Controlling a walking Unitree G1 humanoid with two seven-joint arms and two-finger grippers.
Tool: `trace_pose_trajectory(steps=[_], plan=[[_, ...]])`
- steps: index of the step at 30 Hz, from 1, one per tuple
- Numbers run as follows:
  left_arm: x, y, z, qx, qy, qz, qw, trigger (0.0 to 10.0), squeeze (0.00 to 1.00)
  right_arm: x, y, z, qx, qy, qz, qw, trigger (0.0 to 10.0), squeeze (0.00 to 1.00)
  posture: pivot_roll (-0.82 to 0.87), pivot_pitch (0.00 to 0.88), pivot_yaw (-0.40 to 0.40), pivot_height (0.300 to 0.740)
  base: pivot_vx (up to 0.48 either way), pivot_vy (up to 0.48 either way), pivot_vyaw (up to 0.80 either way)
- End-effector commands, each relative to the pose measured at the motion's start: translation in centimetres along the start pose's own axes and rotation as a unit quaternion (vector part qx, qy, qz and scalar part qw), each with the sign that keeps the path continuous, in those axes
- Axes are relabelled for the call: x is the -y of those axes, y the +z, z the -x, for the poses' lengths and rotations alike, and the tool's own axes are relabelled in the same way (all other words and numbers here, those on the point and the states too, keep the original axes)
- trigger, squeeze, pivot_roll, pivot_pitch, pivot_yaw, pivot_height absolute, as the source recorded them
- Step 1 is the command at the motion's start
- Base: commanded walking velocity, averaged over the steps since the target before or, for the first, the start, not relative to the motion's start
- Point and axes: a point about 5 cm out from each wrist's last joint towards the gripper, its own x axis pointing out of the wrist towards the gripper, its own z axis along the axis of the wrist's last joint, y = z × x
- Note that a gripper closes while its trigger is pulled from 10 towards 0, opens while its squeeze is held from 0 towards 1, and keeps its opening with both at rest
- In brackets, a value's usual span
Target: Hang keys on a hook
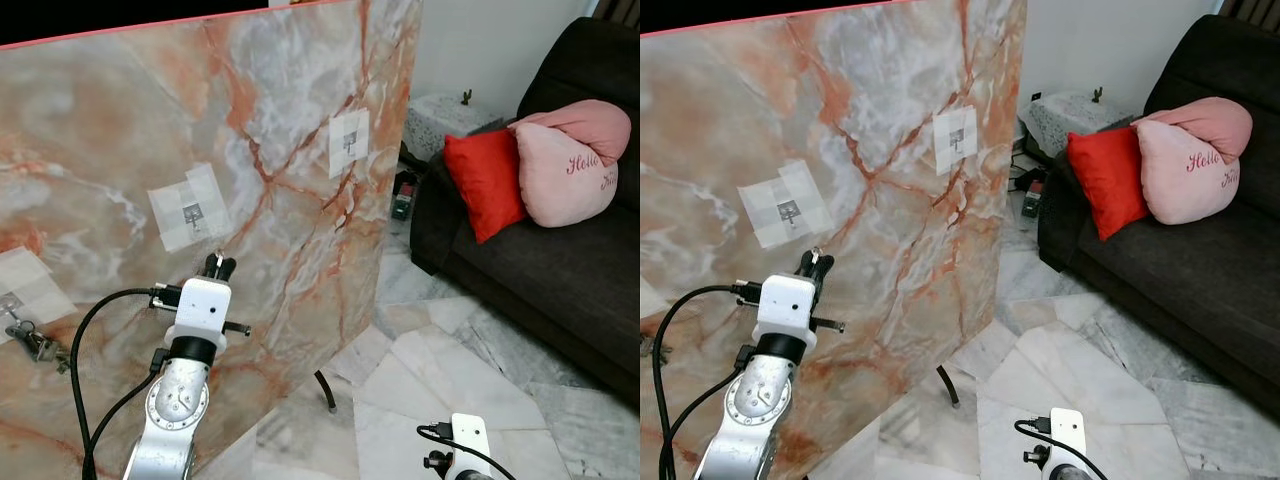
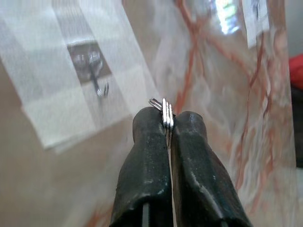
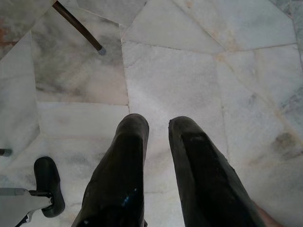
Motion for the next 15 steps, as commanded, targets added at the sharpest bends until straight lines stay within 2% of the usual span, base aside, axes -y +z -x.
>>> trace_pose_trajectory(steps=[1, 8, 15], plan=[[0.3, 0.9, -0.6, 0.015, -0.007, 0.005, 1.000, 10.0, 0.00, 0.2, 0.0, 0.0, 0.000, -0.005, 0.001, 1.000, 10.0, 0.00, 0.01, 0.000, -0.083, 0.740, 0.000, 0.000, 0.00], [0.2, 1.8, -1.1, 0.033, 0.001, 0.019, 0.999, 10.0, 0.00, 0.2, 0.0, 0.0, -0.001, -0.005, 0.000, 1.000, 10.0, 0.00, 0.01, 0.000, -0.080, 0.740, 0.000, 0.000, 0.00], [-0.8, 1.9, -1.0, 0.029, 0.035, 0.040, 0.998, 10.0, 0.00, 0.2, -0.1, 0.0, -0.001, -0.005, -0.001, 1.000, 10.0, 0.00, 0.01, 0.000, -0.083, 0.740, 0.000, 0.000, 0.00]])
